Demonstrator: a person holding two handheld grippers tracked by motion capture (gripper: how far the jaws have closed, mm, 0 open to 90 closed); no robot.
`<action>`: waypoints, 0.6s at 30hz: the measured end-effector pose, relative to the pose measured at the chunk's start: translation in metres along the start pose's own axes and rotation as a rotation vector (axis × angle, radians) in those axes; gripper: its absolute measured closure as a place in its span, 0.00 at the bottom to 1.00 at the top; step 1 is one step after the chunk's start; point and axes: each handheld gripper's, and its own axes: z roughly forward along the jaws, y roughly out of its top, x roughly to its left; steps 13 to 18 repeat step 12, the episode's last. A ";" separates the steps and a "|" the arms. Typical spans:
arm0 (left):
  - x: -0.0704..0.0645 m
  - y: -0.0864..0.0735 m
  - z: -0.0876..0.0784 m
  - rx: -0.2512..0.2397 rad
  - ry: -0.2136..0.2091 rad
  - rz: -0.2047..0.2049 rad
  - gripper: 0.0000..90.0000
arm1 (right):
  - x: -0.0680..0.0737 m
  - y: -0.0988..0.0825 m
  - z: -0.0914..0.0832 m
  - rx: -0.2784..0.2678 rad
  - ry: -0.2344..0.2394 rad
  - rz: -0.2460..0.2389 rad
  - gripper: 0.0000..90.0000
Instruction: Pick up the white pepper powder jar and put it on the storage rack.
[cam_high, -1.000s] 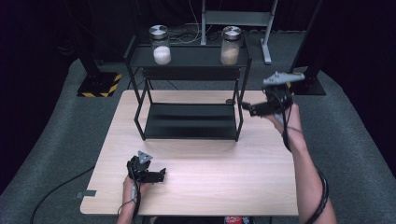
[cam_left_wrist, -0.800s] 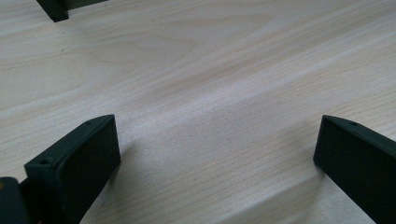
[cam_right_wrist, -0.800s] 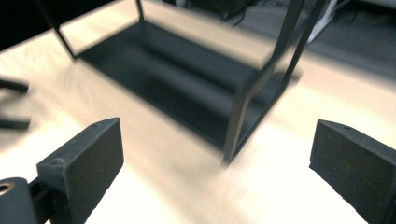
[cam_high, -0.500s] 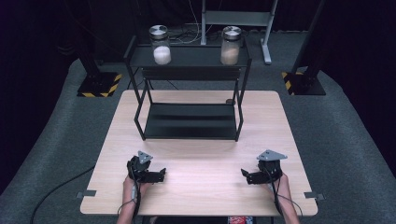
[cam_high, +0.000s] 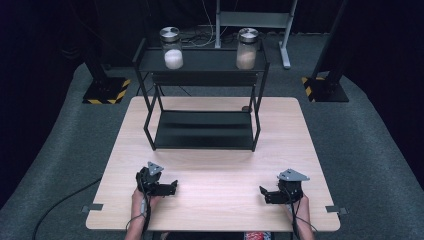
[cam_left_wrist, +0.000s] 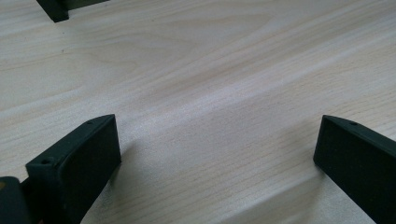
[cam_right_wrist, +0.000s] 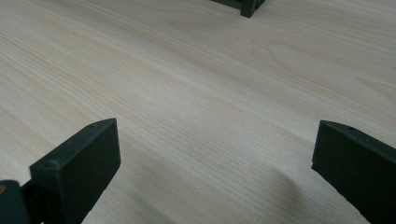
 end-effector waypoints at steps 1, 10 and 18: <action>0.000 0.000 0.000 0.000 0.000 0.000 0.00 | 0.001 0.000 0.000 -0.002 -0.004 0.002 0.00; 0.000 0.000 0.000 0.000 0.001 0.001 0.00 | 0.012 0.007 0.004 0.039 -0.045 -0.043 0.00; 0.000 0.000 0.000 0.000 0.001 0.001 0.00 | 0.015 0.008 0.005 0.046 -0.056 -0.053 0.00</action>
